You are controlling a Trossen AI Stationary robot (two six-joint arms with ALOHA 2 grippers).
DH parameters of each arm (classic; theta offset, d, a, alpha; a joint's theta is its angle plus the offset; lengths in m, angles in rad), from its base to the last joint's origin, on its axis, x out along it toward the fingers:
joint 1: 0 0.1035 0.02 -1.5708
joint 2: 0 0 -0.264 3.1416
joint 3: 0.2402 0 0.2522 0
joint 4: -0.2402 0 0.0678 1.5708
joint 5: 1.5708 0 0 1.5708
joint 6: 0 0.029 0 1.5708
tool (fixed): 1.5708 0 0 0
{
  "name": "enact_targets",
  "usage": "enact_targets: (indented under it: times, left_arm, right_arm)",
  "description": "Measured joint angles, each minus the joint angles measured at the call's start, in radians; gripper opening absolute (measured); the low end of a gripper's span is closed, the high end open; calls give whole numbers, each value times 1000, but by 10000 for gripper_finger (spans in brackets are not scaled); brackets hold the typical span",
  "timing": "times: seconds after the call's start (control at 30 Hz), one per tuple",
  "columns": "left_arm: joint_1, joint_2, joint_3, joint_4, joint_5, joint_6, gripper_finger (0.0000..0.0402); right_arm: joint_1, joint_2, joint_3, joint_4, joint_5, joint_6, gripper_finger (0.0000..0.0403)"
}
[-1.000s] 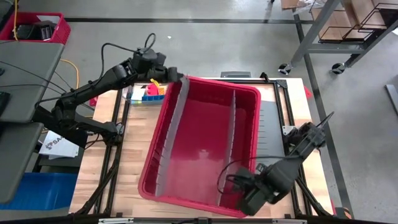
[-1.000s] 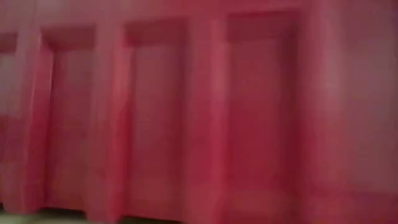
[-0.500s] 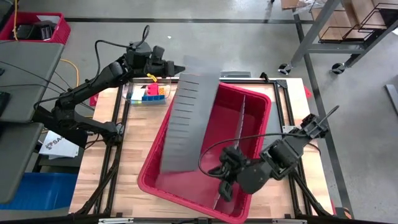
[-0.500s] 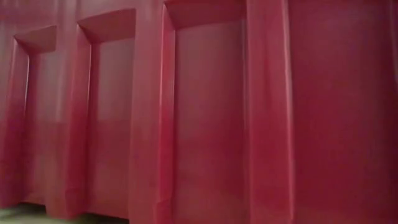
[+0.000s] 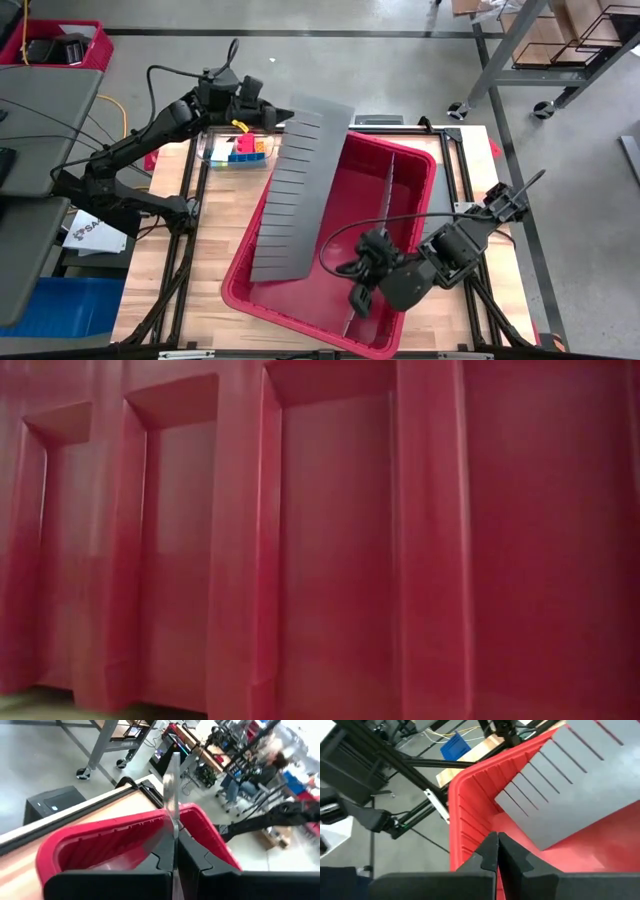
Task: Sort blocks
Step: Assemble the bin divider into the red bin
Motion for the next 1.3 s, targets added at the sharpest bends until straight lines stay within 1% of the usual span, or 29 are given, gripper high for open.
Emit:
enact_targets:
  times: [0.23,0.3,0.37,0.53,0.63,0.73,0.9,1.1,1.17,1.23,1.3]
  left_arm:
    - [2,5,0,-126,47,179,27]
    - [2,15,0,-152,60,220,35]
    - [2,30,0,-188,95,245,44]
    - [2,86,0,-270,126,256,71]
    - [1,134,0,-290,158,270,81]
    - [0,180,-2,-274,164,256,84]
    - [-9,271,-2,-245,167,231,83]
    - [-31,374,-2,-117,164,157,76]
    - [-40,395,-2,-92,162,128,54]
    - [-46,403,-2,-71,157,119,19]
    - [-48,397,-2,-68,154,124,9]
  right_arm:
    - [-4,0,0,47,-67,-4,0]
    - [-4,0,0,56,-74,-17,0]
    - [-4,0,0,69,-75,-26,0]
    - [-4,0,0,81,-82,-29,0]
    - [-4,0,0,81,-82,-36,0]
    - [-4,0,0,81,-82,-44,0]
    - [-4,0,0,90,-81,-47,0]
    - [-4,0,0,108,-74,-48,0]
    - [-4,0,0,113,-74,-48,0]
    - [-4,0,0,124,-72,-48,0]
    - [-1,0,0,131,-72,-49,0]
